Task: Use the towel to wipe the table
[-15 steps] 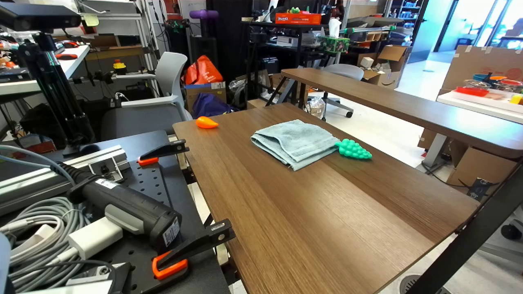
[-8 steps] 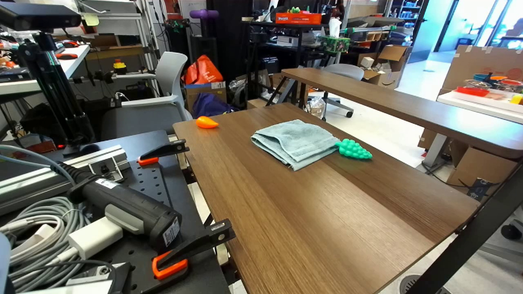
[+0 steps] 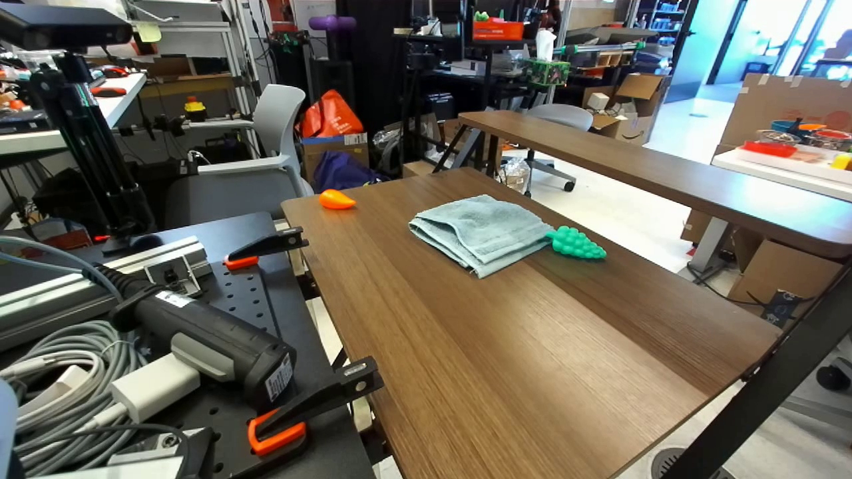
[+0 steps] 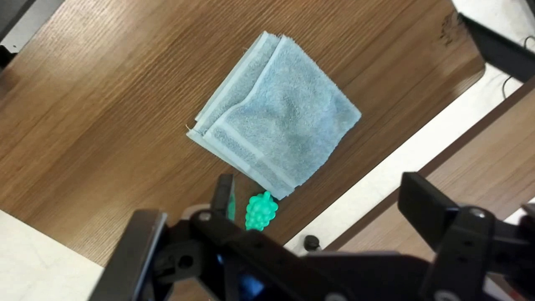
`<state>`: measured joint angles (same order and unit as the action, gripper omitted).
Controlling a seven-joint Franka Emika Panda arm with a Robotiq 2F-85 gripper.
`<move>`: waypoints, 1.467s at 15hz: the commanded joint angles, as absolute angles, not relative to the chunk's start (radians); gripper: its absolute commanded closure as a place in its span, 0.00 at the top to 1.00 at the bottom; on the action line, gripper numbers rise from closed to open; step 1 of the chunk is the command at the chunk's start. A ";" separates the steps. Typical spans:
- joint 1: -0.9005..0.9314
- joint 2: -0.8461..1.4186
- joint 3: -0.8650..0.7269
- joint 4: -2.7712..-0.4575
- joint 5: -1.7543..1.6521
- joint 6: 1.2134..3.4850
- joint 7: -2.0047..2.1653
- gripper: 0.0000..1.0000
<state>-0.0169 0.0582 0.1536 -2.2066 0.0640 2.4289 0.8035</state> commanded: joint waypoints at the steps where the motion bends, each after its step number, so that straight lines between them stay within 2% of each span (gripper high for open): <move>1: 0.030 0.171 0.097 -2.093 0.050 2.422 0.897 1.00; 9: 0.065 0.187 0.069 -2.099 0.027 2.424 0.893 1.00; 14: 0.132 0.375 0.005 -2.006 -0.087 2.428 1.087 1.00; 22: 0.159 0.653 -0.054 -1.811 -0.028 2.441 1.153 1.00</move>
<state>0.1476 0.5789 -0.0303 -1.8957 -0.0524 2.4405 1.1463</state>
